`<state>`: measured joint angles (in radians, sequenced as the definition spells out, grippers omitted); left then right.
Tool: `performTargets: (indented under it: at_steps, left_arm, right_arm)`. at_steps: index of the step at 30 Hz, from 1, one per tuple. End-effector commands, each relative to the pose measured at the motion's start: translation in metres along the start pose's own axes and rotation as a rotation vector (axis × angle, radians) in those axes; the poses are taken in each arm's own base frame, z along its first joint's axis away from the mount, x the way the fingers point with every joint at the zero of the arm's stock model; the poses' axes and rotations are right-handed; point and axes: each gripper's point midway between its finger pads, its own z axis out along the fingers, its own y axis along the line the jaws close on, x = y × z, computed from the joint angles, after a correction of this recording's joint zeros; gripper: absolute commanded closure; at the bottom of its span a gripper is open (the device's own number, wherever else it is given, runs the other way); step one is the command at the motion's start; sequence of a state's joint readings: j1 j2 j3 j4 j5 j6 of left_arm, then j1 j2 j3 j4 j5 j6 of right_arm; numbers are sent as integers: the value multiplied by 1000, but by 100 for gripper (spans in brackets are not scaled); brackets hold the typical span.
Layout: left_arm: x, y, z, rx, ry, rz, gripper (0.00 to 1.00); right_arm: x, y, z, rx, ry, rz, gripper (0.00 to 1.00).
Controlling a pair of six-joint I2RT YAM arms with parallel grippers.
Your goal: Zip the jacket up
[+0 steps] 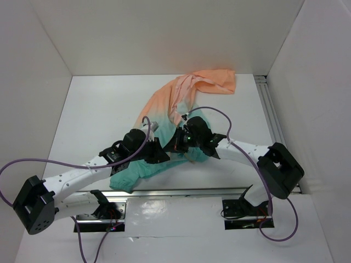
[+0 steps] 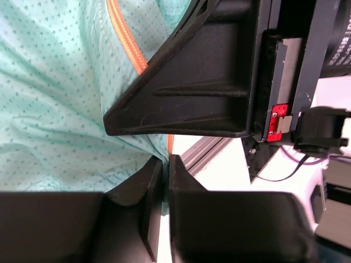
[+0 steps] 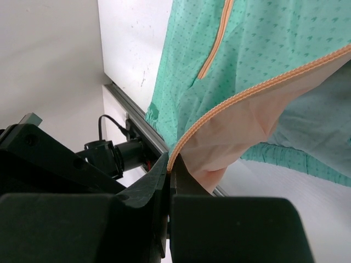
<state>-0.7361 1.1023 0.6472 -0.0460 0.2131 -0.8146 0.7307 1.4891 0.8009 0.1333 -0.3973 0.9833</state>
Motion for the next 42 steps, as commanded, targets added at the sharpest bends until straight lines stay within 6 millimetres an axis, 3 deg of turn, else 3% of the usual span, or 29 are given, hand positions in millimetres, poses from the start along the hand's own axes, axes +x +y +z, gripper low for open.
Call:
performTargets:
  at_steps: [1,3,4,7,24,29,38,39,41,42]
  left_arm:
    - [-5,-21,-4,89,-10,27,84]
    - [-5,-21,-4,89,-10,27,83]
    - [-5,-21,-4,89,-10,27,73]
    - [-8,-24,-5,95,-16,30,62]
    - [-13,-23,-9,70,-37,10,65]
    - [-15,-21,-13,55,-53,9,57]
    - [-15,-21,-13,54,-52,9,75]
    - [-15,-23,-13,67,-52,11,84]
    - [-15,-23,-13,67,-52,12,90]
    - [-15,-23,-13,67,-52,12,96]
  right_arm:
    - [-12,5,2,10,-38,-10,100]
    - [-12,5,2,10,-37,-19,100]
    - [-11,3,2,18,-33,-16,100]
    - [-11,3,2,18,-33,-16,100]
    - [-7,0,2,20,-21,-22,100]
    - [-7,-1,2,20,-20,-31,100]
    - [-7,-1,1,28,-16,-47,100]
    - [-6,-3,1,36,-10,-44,100]
    - [-6,-1,-2,34,-11,-55,98]
    - [-8,-2,-5,48,-31,-66,92]
